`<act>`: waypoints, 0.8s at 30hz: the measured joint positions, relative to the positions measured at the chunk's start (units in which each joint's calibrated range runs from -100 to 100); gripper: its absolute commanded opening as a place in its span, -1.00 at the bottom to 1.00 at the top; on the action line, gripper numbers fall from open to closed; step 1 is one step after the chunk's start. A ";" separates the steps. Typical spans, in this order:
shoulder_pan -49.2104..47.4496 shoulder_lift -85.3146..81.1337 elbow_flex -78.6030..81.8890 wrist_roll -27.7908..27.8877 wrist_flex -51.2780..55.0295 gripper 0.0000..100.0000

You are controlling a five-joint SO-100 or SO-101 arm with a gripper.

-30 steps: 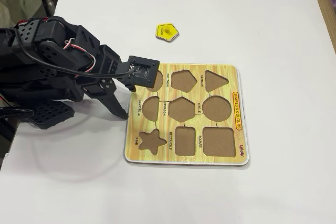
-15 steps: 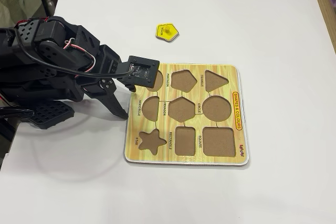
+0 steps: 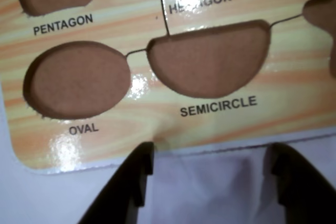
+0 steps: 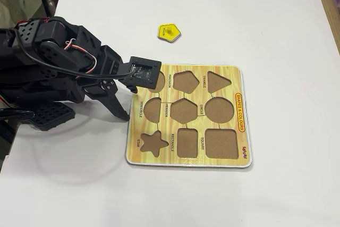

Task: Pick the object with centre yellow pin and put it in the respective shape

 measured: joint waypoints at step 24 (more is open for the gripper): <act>0.09 0.09 -0.63 -0.21 0.00 -0.51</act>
